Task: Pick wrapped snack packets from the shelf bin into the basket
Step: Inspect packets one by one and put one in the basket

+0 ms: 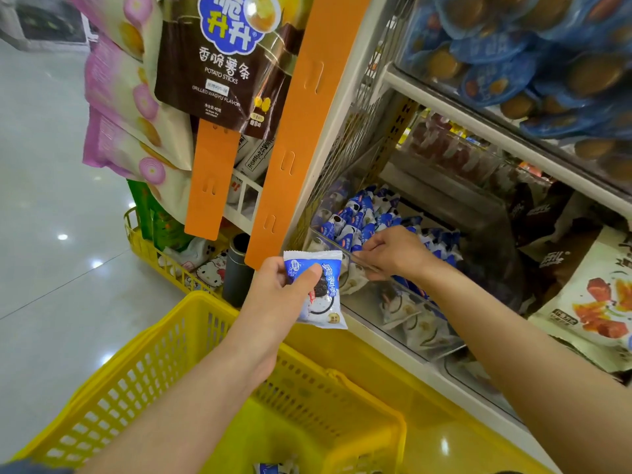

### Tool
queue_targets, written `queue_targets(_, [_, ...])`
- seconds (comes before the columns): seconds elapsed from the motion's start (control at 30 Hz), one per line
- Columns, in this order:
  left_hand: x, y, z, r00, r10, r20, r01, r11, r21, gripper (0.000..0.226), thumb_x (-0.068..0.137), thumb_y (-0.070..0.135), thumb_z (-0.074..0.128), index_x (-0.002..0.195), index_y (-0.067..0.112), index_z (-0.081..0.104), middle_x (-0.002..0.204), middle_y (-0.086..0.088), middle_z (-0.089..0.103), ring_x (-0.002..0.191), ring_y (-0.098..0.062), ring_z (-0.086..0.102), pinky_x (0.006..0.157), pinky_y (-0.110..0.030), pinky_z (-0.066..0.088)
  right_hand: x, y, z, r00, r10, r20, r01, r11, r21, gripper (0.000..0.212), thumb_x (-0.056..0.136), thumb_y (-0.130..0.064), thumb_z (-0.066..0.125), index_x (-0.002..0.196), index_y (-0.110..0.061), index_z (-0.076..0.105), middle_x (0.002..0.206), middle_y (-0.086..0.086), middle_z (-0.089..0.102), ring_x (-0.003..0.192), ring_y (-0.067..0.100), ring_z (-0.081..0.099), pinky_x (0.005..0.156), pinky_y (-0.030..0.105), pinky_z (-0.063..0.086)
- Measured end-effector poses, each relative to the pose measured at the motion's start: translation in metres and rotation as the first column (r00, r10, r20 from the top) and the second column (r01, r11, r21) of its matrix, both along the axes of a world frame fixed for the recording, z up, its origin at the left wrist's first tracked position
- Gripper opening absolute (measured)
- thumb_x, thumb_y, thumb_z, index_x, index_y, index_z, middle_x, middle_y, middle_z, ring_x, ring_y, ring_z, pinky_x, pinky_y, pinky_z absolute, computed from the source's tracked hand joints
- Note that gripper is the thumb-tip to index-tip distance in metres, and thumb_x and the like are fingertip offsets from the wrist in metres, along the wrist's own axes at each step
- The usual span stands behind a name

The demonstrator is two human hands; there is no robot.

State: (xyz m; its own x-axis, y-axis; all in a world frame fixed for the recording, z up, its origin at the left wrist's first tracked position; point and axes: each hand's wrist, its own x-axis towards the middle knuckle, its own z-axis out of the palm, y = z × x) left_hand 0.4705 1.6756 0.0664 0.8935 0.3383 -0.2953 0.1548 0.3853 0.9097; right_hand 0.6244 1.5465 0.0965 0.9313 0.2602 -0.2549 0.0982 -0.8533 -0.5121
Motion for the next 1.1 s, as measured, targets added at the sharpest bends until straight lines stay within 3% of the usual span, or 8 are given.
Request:
queue_targets(0.13, [0.000,0.000,0.000,1.000,-0.005,-0.008,0.005,1.000,-0.012,0.029,0.088,0.023,0.059,0.112,0.011,0.050,0.101,-0.010,0.066,0.083,-0.017,0.068,0.065,-0.027,0.054,-0.012,0.001,0.011,0.997,-0.033,0.074,0.032,0.999,0.011,0.022,0.087,-0.034,0.063,0.094,-0.012,0.064,0.089,0.007,0.069,0.070,0.015,0.065,0.059,0.023,0.054])
queue_targets(0.3, [-0.002,0.001,-0.002,0.999,-0.043,-0.016,0.042,0.998,-0.044,0.028,0.087,0.014,0.061,0.113,0.011,0.051,0.102,-0.008,0.067,0.082,-0.017,0.069,0.066,-0.027,0.053,-0.065,-0.001,0.022,0.756,0.119,0.644,-0.235,0.967,0.097,0.011,0.093,-0.028,0.051,0.101,-0.024,0.059,0.076,-0.021,0.055,0.077,0.000,0.056,0.061,0.018,0.046])
queue_targets(0.53, [-0.011,-0.005,-0.009,0.982,-0.182,0.044,0.176,0.978,0.113,0.026,0.084,0.004,0.060,0.104,0.019,0.059,0.104,-0.003,0.069,0.093,-0.016,0.067,0.082,-0.034,0.053,-0.112,-0.003,-0.021,0.896,0.105,0.432,-0.262,0.910,0.321,0.027,0.090,-0.027,0.057,0.114,-0.016,0.058,0.102,-0.008,0.061,0.084,0.007,0.059,0.076,0.019,0.048])
queue_targets(0.67, [-0.016,-0.010,-0.017,0.977,-0.210,0.045,0.198,0.961,0.190,0.028,0.081,-0.001,0.058,0.096,0.022,0.061,0.094,-0.003,0.071,0.087,-0.014,0.067,0.077,-0.029,0.053,-0.118,-0.005,-0.035,0.947,0.084,0.310,-0.207,0.897,0.390,0.011,0.087,-0.023,0.063,0.092,-0.014,0.066,0.077,-0.005,0.065,0.064,0.004,0.056,0.062,0.018,0.045])
queue_targets(0.77, [-0.018,-0.012,-0.022,0.974,-0.209,0.082,0.191,0.963,0.191,0.011,0.089,0.016,0.057,0.096,0.022,0.063,0.092,-0.001,0.072,0.088,-0.013,0.069,0.076,-0.027,0.055,-0.115,-0.008,-0.038,0.973,0.059,0.221,-0.161,0.864,0.476,0.012,0.083,-0.022,0.067,0.079,-0.011,0.067,0.069,0.002,0.066,0.064,0.016,0.060,0.067,0.038,0.049])
queue_targets(0.87, [-0.019,-0.013,-0.026,0.975,-0.188,0.115,0.156,0.958,0.241,0.020,0.093,0.027,0.050,0.078,0.026,0.062,0.081,-0.001,0.071,0.080,-0.014,0.069,0.063,-0.022,0.055,-0.116,-0.009,-0.039,0.973,0.058,0.224,-0.172,0.829,0.533,0.016,0.079,-0.024,0.071,0.070,-0.012,0.064,0.066,0.005,0.064,0.061,0.013,0.054,0.062,0.034,0.046])
queue_targets(1.0, [-0.019,-0.015,-0.031,0.980,-0.173,0.097,0.148,0.964,0.219,0.031,0.093,0.029,0.048,0.063,0.029,0.059,0.071,0.000,0.065,0.078,-0.016,0.067,0.070,-0.031,0.052,-0.126,-0.014,-0.041,0.689,0.219,0.691,-0.416,0.900,0.129,0.013,0.082,-0.024,0.068,0.074,-0.014,0.064,0.074,-0.003,0.060,0.072,0.010,0.053,0.059,0.021,0.040])
queue_targets(1.1, [-0.018,-0.016,-0.033,0.975,-0.208,0.076,0.192,0.966,0.173,0.031,0.092,0.031,0.048,0.064,0.028,0.061,0.070,0.003,0.066,0.077,-0.012,0.067,0.074,-0.035,0.050,-0.125,-0.019,-0.038,0.524,0.313,0.792,-0.450,0.891,-0.055,0.016,0.084,-0.026,0.065,0.075,-0.012,0.065,0.076,-0.001,0.061,0.072,0.016,0.056,0.057,0.028,0.045])
